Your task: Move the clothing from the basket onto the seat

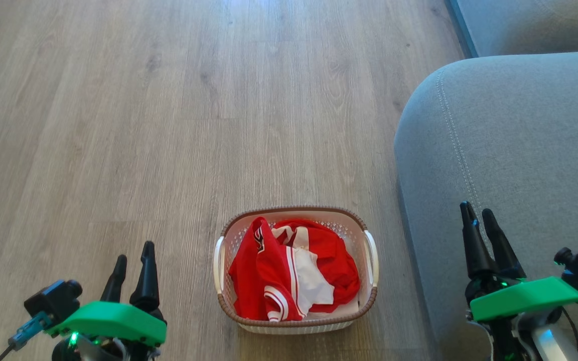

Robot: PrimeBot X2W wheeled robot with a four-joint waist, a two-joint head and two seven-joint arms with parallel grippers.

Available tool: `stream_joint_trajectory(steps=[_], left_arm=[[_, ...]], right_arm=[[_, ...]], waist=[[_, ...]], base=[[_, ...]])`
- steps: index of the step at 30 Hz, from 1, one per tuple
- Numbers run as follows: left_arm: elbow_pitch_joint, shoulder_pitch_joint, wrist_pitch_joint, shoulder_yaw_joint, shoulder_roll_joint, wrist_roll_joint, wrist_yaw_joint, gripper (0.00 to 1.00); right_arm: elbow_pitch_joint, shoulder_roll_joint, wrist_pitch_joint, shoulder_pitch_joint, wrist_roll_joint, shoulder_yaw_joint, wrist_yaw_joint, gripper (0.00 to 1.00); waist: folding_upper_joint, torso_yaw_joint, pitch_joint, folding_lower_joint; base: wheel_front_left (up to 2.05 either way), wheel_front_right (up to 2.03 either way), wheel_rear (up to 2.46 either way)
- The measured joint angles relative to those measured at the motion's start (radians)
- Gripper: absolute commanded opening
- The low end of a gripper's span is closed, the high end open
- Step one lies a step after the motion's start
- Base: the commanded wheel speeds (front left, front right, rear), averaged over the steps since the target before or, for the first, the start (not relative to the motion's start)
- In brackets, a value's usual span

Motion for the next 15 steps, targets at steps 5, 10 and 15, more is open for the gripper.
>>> stream_joint_trajectory(steps=[5, 10, 15], left_arm=[[-0.007, 0.000, -0.010, -0.001, 0.001, 0.055, 0.008, 1.00], [-0.013, 0.009, -0.027, -0.007, 0.002, 0.119, 0.009, 1.00], [-0.016, 0.021, -0.038, -0.019, 0.008, 0.186, 0.010, 1.00]], right_arm=[[-0.002, 0.018, 0.000, 0.007, -0.083, -0.017, 0.000, 1.00], [-0.004, 0.025, 0.000, 0.019, -0.163, -0.034, 0.000, 1.00], [-0.004, 0.040, 0.000, 0.020, -0.243, -0.053, 0.000, 1.00]], waist=[[0.0000, 0.003, -0.001, 0.0000], [0.0000, 0.005, -0.004, 0.0000], [0.0000, 0.007, -0.006, 0.0000]], base=[[0.00, 0.00, 0.00], [0.00, 0.00, 0.00], [0.00, 0.00, 0.00]])
